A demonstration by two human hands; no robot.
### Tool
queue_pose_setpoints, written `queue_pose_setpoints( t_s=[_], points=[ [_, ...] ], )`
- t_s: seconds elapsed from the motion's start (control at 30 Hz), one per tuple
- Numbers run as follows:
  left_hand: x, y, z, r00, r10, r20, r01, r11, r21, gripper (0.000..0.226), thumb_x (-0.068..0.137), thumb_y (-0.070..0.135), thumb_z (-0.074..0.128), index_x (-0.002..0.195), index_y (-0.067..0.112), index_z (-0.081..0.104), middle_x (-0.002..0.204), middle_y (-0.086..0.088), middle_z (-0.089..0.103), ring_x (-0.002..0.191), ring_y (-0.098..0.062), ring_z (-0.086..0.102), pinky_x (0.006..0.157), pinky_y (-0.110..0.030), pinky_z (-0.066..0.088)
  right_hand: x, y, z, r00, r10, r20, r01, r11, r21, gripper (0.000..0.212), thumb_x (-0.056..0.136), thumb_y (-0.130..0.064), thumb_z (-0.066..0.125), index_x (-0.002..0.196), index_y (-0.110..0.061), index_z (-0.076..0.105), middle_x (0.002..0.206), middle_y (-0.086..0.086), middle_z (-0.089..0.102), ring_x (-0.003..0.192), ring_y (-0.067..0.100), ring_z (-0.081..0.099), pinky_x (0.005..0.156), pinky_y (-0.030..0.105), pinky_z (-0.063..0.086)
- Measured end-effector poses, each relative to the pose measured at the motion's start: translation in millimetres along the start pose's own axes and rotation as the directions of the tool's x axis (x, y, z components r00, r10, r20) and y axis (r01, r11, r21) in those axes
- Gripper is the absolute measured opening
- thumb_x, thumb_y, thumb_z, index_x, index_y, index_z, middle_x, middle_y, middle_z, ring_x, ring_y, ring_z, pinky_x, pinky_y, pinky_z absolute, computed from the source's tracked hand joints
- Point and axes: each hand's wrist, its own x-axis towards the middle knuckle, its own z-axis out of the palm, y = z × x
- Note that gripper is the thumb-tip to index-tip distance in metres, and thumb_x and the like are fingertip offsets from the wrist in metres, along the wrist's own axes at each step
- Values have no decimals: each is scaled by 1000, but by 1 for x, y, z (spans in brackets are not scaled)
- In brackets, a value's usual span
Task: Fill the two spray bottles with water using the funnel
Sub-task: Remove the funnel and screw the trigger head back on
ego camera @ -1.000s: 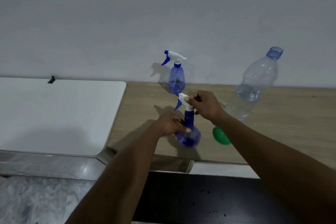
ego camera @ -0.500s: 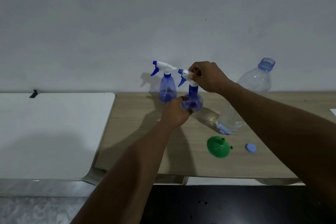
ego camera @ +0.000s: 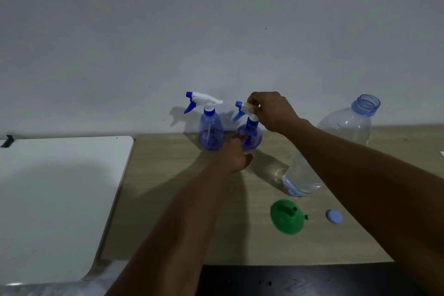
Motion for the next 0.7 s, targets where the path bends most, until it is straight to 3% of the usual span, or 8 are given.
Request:
queue_pose_setpoints(
  t_s=[0.13,0.3,0.5,0.7],
  points=[
    [9,-4,7,1000,-19,13,19,1000,15,71,82,22,74,145,14,40,134,-6,55,114,-23,59,90,-27,42,5,2,12,1000,8,11,-7,998,-65,16,93,-15,59,107,-17,65,102,6,69,87,25,62,80,42,55],
    [12,-3,4,999,-3,40,-1,995,96,77,87,24,70,152,15,29,148,-9,43,126,-28,51,101,-34,42,8,-1,20,999,36,1,-36,997,-68,28,89,-6,59,114,-16,65,105,8,68,90,28,63,82,42,55],
    [7,4,-1,997,-32,67,23,992,122,75,89,27,69,153,17,29,144,-8,48,119,-25,55,90,-28,40,5,-3,22,996,73,43,-70,995,-67,29,91,-9,55,119,-15,60,108,10,66,93,29,62,82,43,54],
    [-5,11,-11,994,-56,93,51,997,62,76,88,25,72,152,16,32,147,-8,47,127,-27,52,101,-34,42,-8,-5,21,997,67,32,-66,998,-25,52,93,-12,56,144,-11,43,135,13,56,120,30,54,98,40,48]
  ],
)
